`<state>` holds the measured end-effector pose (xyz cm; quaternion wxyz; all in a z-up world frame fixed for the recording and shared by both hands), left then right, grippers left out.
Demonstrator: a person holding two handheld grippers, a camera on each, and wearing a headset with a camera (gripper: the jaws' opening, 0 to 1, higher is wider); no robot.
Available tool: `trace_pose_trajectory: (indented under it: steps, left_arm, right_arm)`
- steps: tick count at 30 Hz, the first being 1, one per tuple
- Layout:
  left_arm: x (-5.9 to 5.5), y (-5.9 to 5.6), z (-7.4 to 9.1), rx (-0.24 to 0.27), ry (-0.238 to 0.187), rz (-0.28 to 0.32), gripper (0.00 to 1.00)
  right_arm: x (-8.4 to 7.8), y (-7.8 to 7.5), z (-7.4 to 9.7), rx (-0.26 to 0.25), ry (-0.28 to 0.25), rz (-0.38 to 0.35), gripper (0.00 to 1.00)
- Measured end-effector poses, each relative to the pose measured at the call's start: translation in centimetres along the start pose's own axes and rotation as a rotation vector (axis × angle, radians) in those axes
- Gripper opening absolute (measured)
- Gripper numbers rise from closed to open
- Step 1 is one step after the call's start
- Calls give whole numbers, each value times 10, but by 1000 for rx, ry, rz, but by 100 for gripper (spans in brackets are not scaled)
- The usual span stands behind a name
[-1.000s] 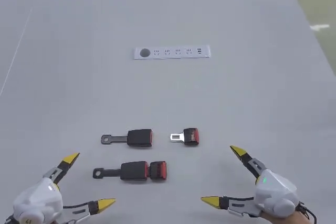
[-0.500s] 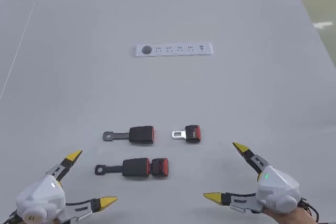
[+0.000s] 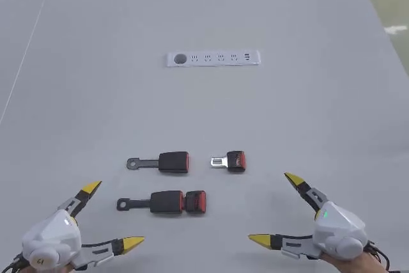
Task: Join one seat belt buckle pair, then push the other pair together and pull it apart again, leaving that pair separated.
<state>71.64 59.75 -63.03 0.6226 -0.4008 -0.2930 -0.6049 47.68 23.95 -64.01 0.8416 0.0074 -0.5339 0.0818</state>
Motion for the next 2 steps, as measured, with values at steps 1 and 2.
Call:
trace_pose_trajectory:
  steps: [1, 2]
  left_arm:
    - [0, 0, 0, 0, -4, 0, 100]
    - [1, 0, 0, 0, -6, -2, 100]
  right_arm:
    - [0, 0, 0, 0, 0, 0, 100]
    - [0, 0, 0, 1, -1, 0, 100]
Point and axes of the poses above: the centre of the closed fingertips' face, and the gripper's own axes: z roughly backward along the fingers, y roughly to its left, x roughly out of its top, the point moved 10 cm from there along z, roughly backward along the fingers, and after that the axes turned 13 degrees about -x, right-handed, at the moved point
